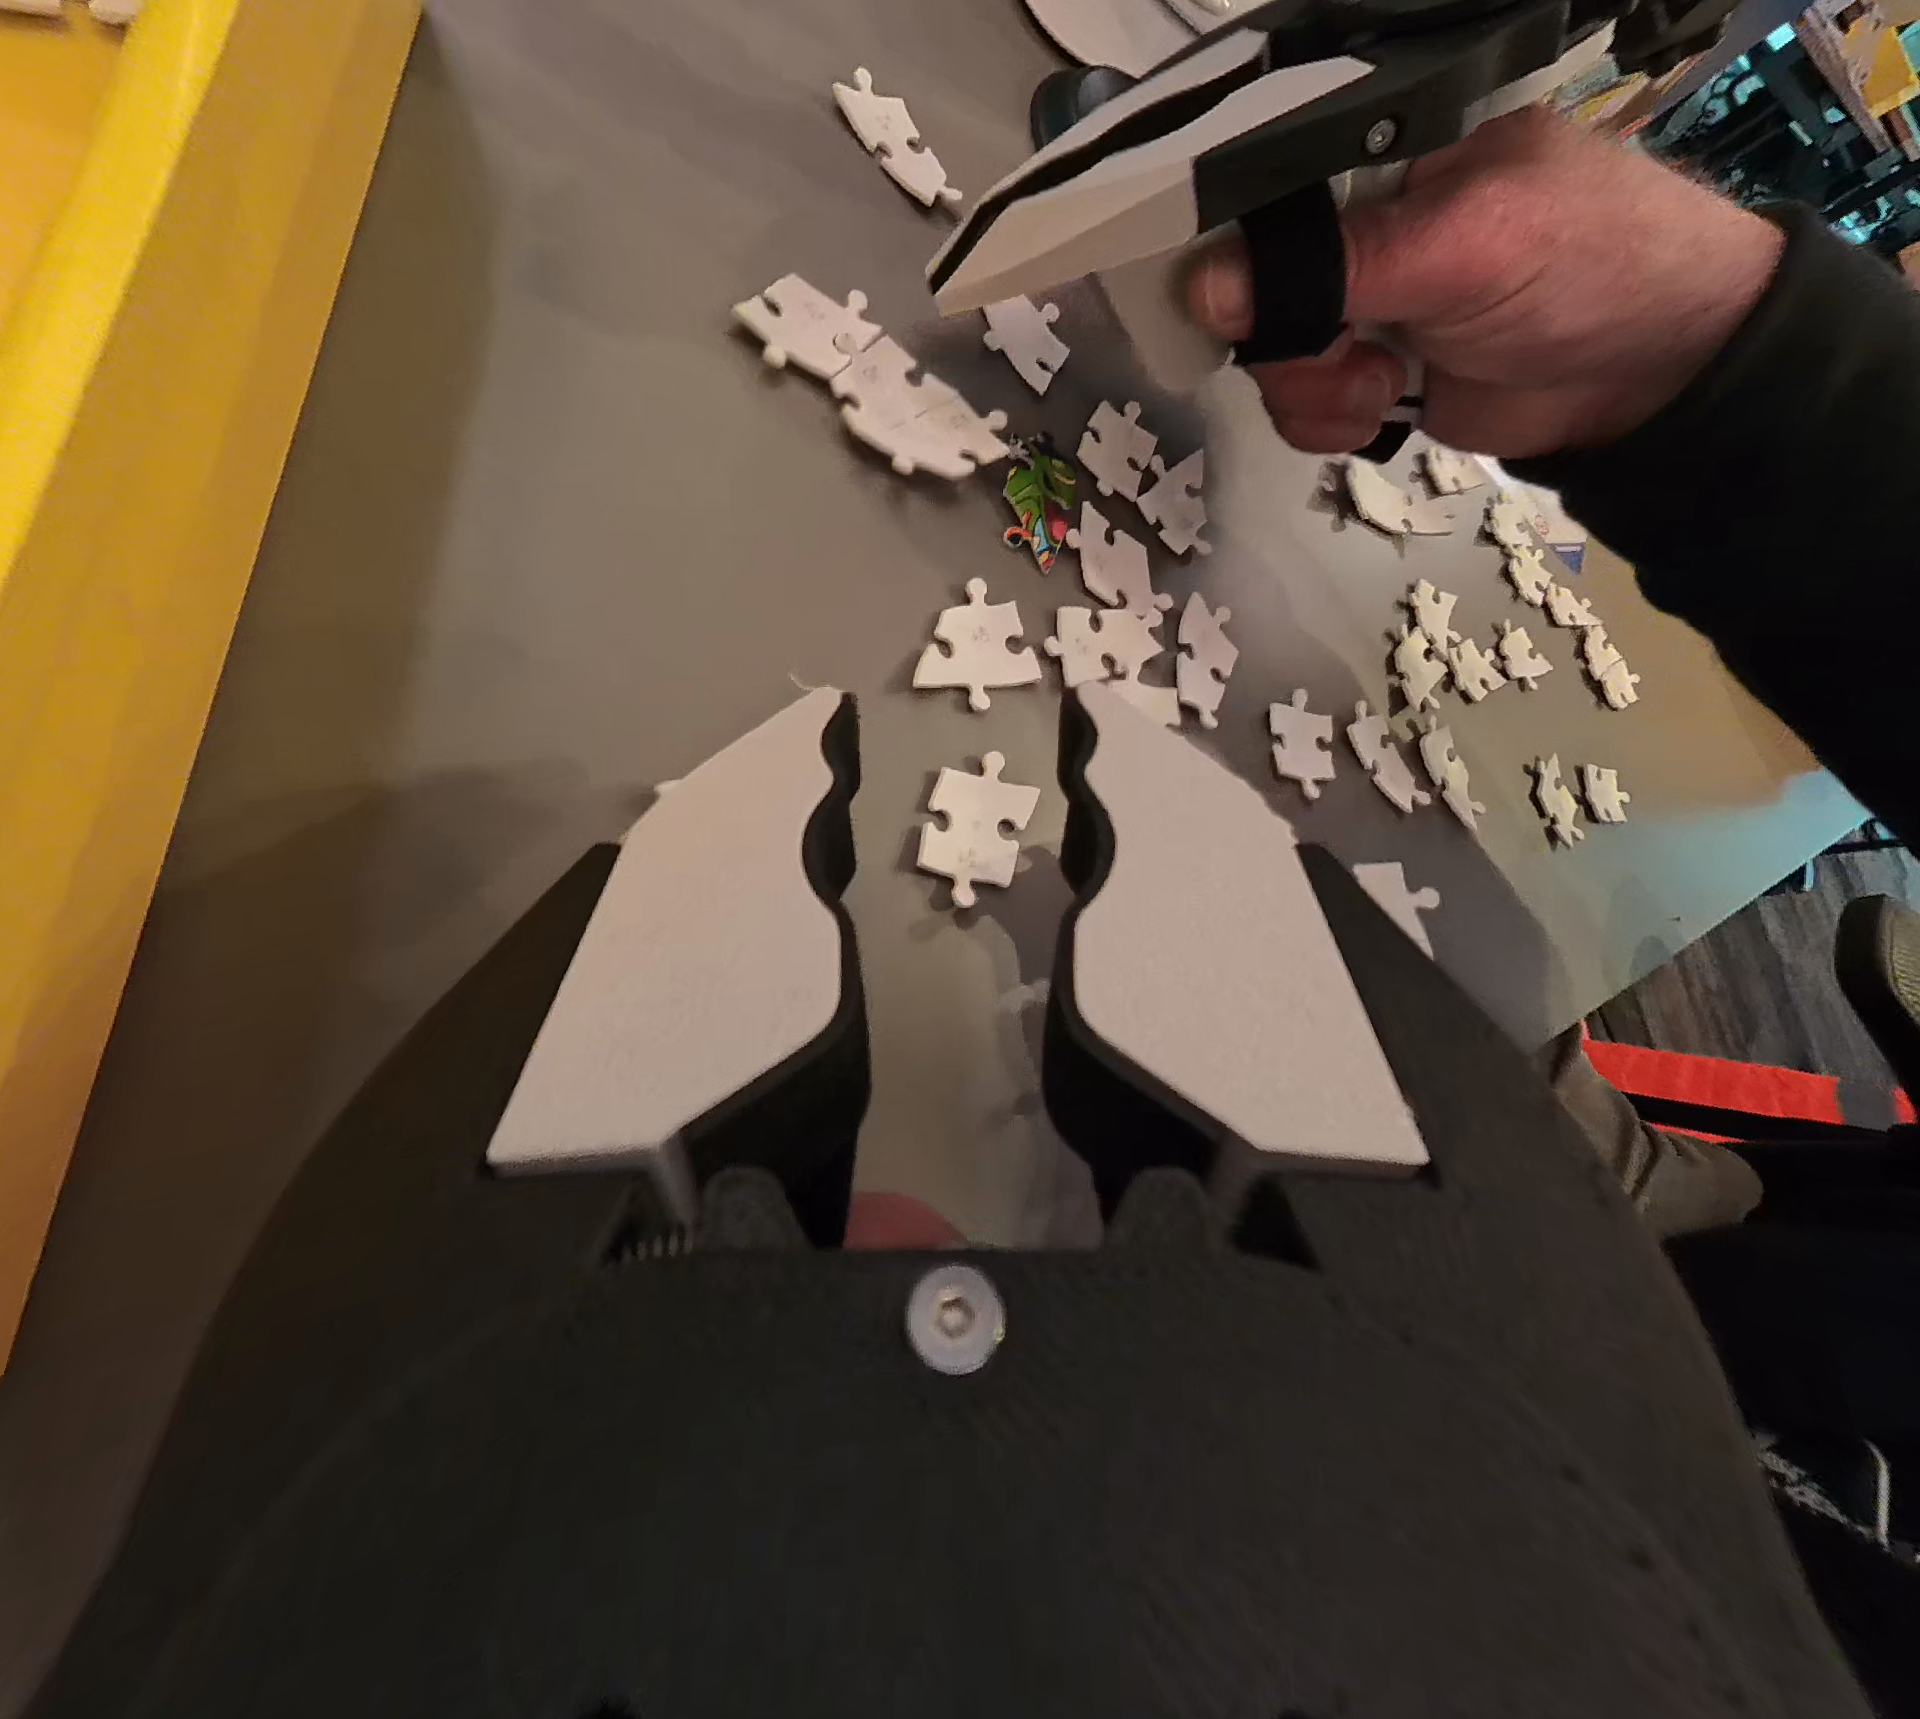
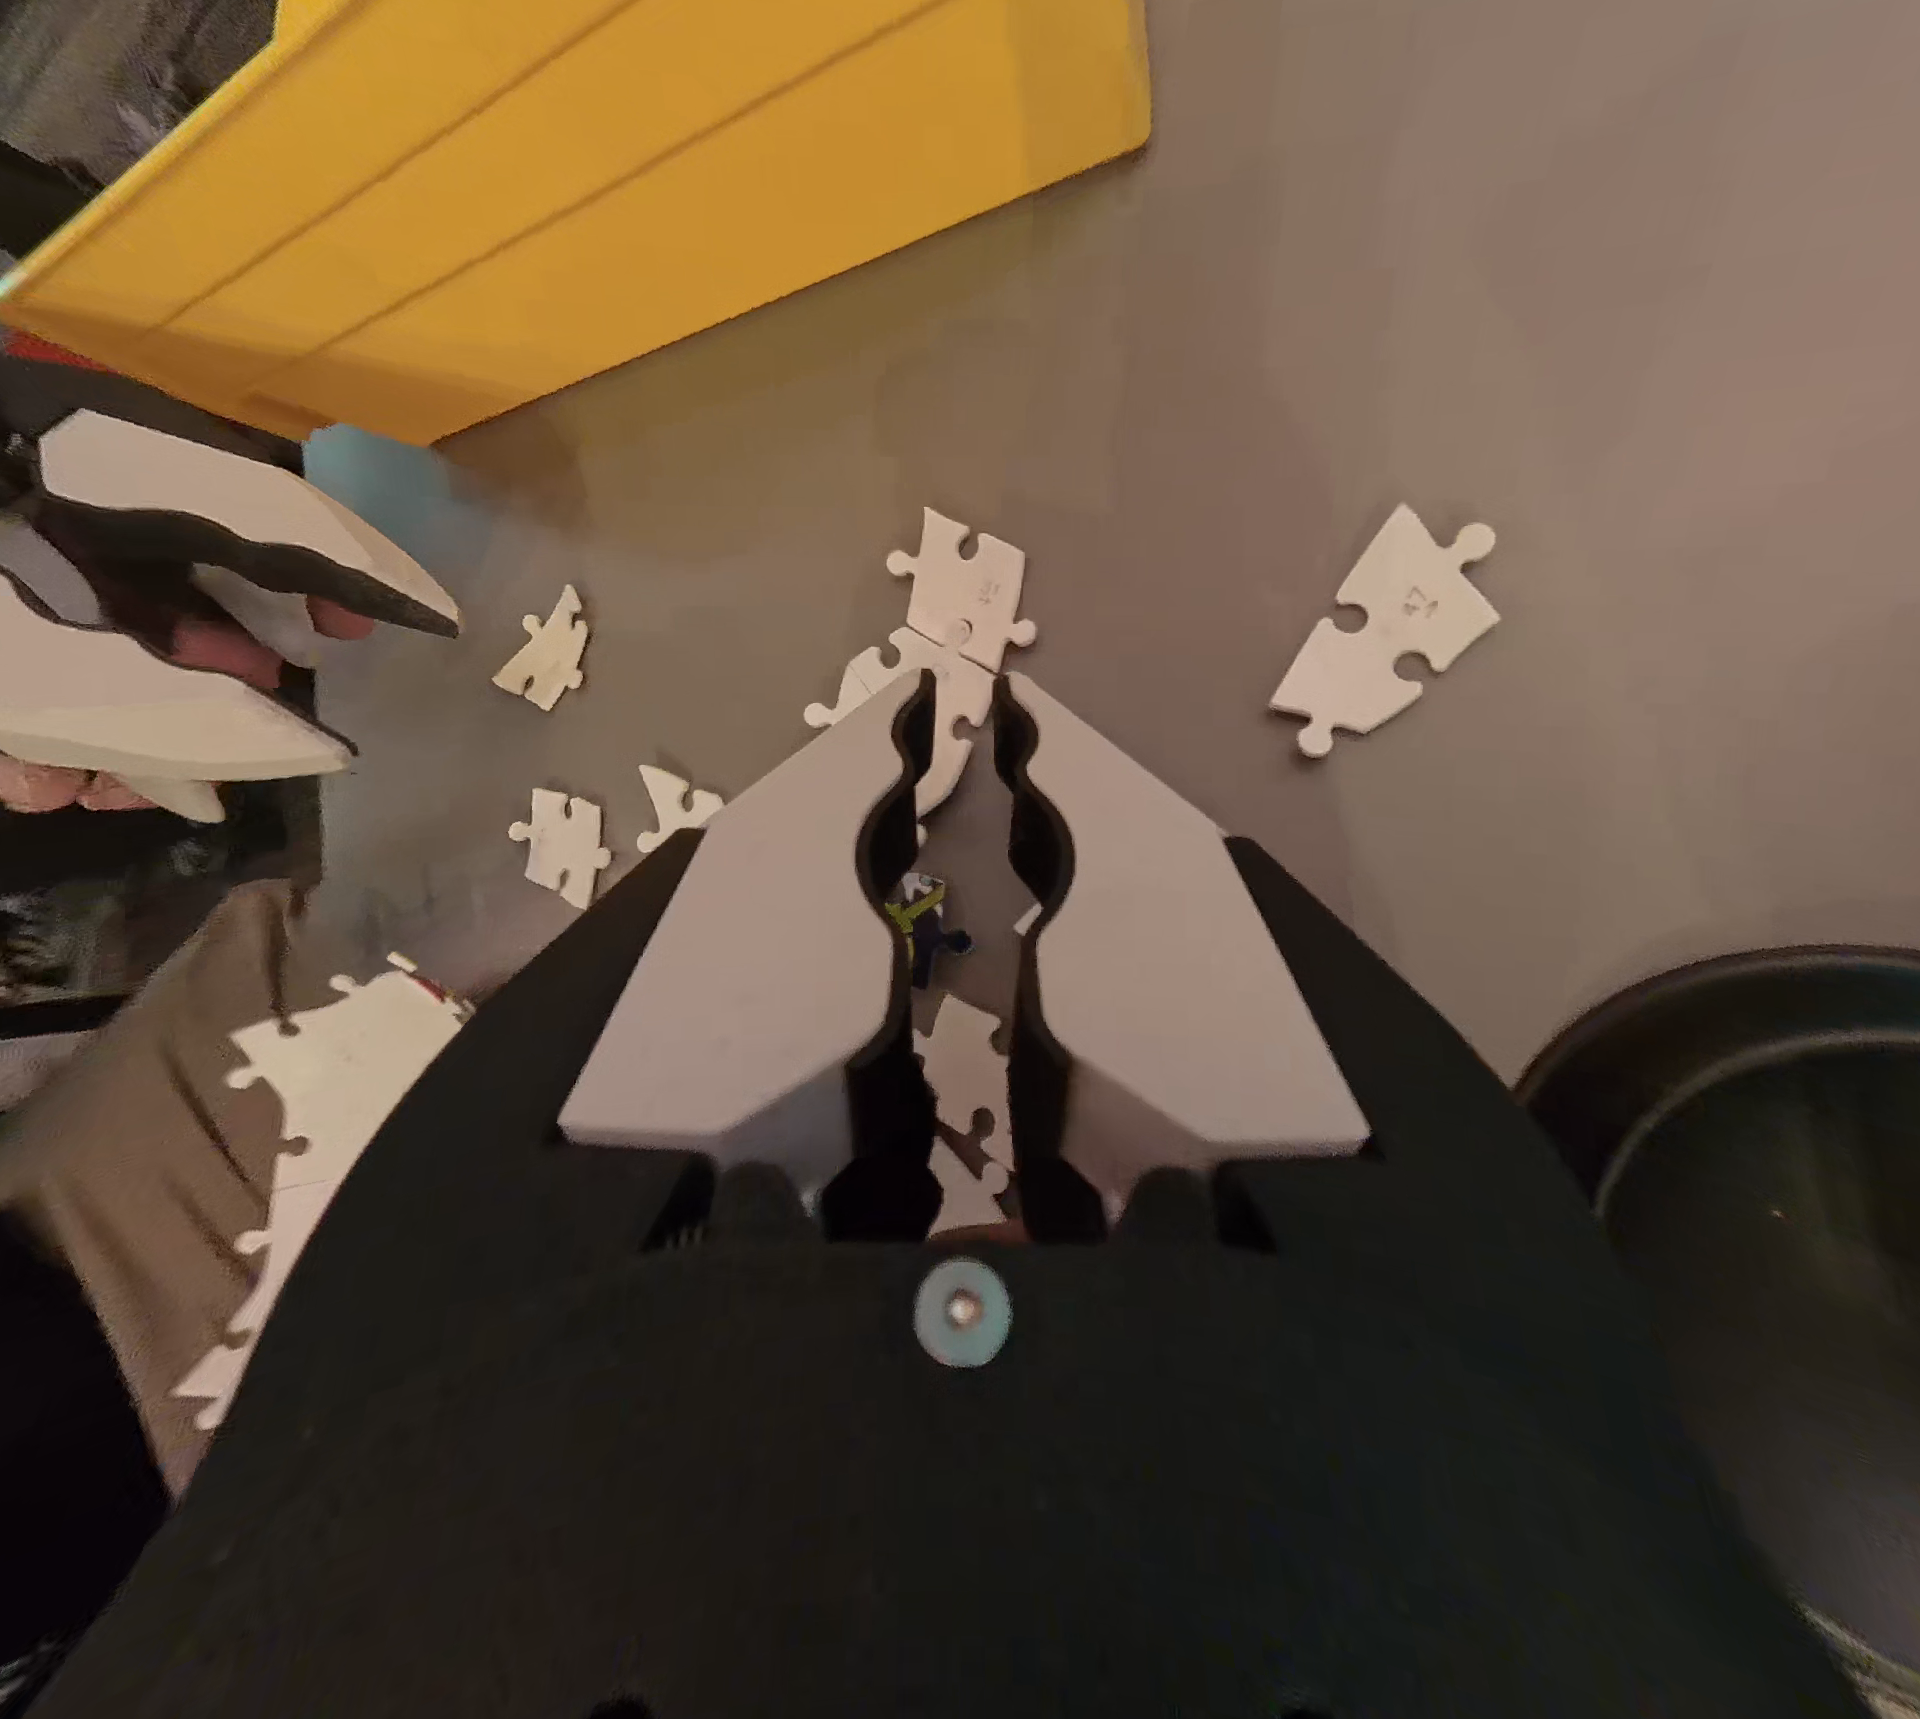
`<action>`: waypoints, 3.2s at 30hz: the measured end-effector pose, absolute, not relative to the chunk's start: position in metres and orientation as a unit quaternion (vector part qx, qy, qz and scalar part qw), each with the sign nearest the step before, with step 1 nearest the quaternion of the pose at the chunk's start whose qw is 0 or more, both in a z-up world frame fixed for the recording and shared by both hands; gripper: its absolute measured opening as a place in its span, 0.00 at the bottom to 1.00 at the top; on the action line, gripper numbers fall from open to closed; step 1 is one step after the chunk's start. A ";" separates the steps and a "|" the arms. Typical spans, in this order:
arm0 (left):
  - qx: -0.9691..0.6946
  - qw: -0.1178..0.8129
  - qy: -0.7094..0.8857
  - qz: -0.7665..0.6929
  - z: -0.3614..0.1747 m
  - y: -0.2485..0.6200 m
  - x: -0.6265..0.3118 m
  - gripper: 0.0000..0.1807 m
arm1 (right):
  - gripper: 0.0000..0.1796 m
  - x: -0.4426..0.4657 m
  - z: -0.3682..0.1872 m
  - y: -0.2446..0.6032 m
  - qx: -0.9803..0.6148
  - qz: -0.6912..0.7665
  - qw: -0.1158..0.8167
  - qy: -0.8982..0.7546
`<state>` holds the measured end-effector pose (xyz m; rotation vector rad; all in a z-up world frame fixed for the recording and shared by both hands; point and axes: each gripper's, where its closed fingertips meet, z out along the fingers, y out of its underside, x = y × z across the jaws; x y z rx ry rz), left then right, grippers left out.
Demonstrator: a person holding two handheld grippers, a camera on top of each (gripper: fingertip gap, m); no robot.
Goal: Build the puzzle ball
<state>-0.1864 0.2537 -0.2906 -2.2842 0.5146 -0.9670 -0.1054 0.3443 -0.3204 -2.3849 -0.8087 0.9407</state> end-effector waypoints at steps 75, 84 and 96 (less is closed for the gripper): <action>-0.842 0.352 0.365 -0.187 -0.320 0.230 -0.208 0.22 | 0.09 -0.050 -0.282 0.255 -0.836 0.204 0.274 -0.430; -0.830 0.354 0.392 -0.180 -0.328 0.231 -0.192 0.21 | 0.14 -0.023 -0.305 0.267 -0.859 0.157 0.266 -0.408; -0.819 0.374 0.392 -0.189 -0.319 0.256 -0.171 0.20 | 0.14 -0.025 -0.331 0.292 -0.869 0.135 0.262 -0.398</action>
